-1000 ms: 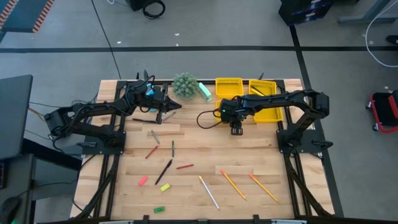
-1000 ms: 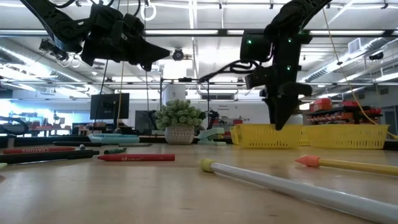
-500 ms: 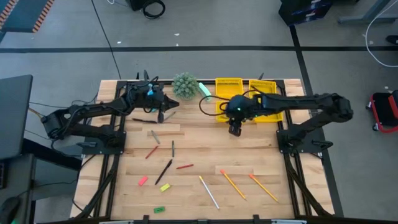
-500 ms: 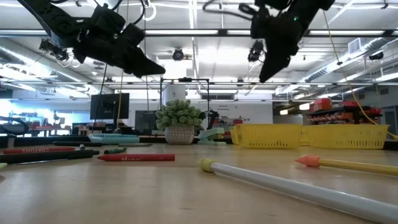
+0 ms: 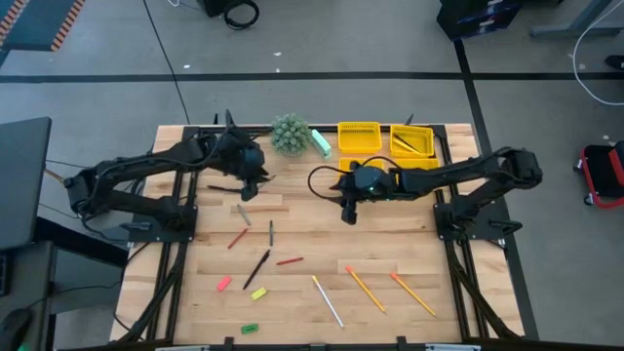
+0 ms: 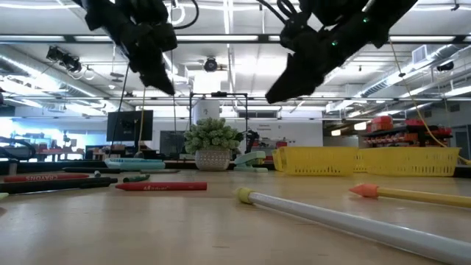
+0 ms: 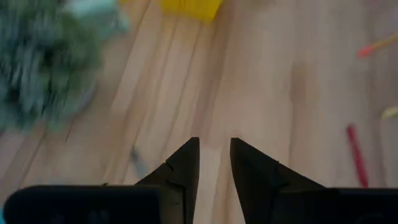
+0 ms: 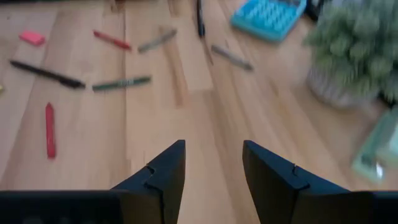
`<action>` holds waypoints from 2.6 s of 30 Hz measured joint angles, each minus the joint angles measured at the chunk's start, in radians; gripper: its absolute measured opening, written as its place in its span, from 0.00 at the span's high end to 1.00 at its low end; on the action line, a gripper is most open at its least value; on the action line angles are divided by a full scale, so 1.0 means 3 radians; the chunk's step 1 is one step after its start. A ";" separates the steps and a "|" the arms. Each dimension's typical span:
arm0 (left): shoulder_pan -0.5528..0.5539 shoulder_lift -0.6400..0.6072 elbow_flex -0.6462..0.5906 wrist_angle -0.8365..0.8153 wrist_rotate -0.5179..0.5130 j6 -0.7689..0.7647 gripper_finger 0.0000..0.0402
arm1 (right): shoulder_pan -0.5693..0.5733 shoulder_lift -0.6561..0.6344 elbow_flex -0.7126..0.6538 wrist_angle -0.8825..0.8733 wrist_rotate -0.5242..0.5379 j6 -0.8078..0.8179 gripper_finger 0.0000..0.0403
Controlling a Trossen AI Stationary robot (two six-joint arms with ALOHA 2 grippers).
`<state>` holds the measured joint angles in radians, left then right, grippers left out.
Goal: Sort crayons/erasers/pens/pencils in bins
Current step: Put the top black pen into the top right yellow bin
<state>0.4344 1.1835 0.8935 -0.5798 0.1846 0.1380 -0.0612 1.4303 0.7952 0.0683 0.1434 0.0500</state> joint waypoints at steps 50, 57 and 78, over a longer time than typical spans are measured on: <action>0.0418 0.1958 0.0007 -0.1349 -0.1313 0.0816 0.63 | -0.0102 0.0093 0.0005 0.0018 -0.0433 -0.0786 0.59; 0.0403 0.1958 0.0002 -0.1333 -0.1300 0.0859 0.73 | -0.0122 0.0093 0.0005 0.0020 -0.0434 -0.0788 0.59; 0.0351 0.1710 0.0678 -0.1996 -0.1198 0.0890 0.90 | -0.0644 0.0092 -0.0004 0.0083 -0.0673 -0.0701 0.59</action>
<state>0.5396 1.6966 1.0968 -1.1785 -0.1747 0.4051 -0.2544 1.4578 0.7940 0.0932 -0.0585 -0.1604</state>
